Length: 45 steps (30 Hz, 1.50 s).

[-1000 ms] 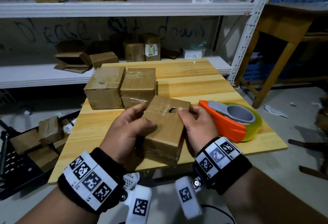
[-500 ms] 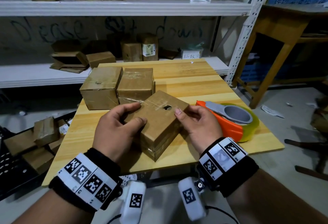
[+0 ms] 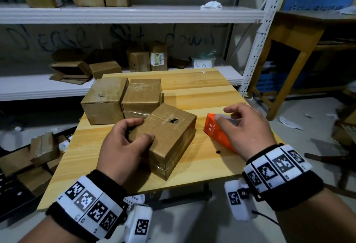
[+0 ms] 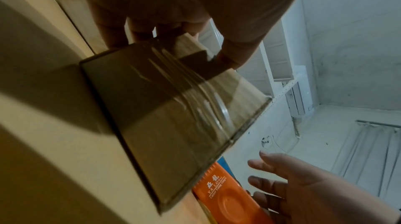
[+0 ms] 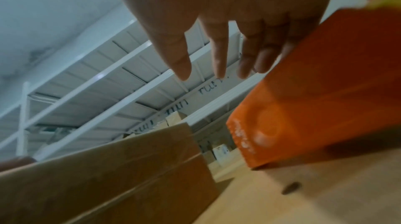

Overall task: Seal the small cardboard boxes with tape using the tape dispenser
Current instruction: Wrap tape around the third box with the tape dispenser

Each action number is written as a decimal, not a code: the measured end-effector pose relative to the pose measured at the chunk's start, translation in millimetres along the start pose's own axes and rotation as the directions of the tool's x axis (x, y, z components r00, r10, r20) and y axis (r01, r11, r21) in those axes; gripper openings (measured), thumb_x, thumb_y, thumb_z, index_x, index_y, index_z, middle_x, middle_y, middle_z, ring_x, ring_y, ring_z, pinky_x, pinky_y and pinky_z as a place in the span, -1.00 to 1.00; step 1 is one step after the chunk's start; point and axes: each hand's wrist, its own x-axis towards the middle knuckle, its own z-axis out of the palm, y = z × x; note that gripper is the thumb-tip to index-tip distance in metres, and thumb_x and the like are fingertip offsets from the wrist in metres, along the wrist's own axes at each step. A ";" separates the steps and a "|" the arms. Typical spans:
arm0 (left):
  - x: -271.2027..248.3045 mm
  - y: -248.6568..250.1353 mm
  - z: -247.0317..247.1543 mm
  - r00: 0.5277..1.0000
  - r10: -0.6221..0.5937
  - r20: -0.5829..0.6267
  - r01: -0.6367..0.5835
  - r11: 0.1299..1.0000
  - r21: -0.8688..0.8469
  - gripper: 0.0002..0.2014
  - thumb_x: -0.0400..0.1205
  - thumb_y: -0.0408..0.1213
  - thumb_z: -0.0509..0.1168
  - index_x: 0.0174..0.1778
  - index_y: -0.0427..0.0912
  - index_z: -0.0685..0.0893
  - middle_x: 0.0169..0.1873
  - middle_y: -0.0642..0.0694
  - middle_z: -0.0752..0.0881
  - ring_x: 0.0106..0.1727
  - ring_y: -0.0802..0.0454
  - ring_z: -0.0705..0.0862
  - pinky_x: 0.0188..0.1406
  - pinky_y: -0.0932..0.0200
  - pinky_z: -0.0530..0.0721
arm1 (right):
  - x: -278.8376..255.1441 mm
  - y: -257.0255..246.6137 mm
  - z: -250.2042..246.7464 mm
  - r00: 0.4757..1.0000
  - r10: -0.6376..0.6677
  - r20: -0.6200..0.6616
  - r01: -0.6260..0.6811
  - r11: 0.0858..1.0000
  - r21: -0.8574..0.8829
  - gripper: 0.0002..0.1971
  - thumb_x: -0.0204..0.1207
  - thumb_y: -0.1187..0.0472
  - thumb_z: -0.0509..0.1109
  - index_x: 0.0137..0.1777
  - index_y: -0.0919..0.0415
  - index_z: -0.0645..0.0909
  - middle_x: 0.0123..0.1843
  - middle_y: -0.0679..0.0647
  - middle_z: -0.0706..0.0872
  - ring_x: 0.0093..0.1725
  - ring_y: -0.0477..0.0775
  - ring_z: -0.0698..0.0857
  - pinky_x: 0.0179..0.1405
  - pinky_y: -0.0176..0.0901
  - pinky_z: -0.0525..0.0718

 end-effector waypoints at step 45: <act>-5.3 -9.6 -1.0 0.957 0.264 0.118 -0.289 0.858 0.425 -0.75 0.59 0.03 0.45 0.19 0.23 0.77 0.22 0.15 0.61 0.21 0.39 0.54 0.00 0.35 0.52 | -14.3 -6.6 -28.5 0.991 -0.105 0.086 0.059 0.906 0.420 -0.47 0.55 -0.34 0.38 -0.22 0.16 0.76 -0.45 0.02 0.76 -0.47 -0.03 0.73 -0.31 -0.08 0.68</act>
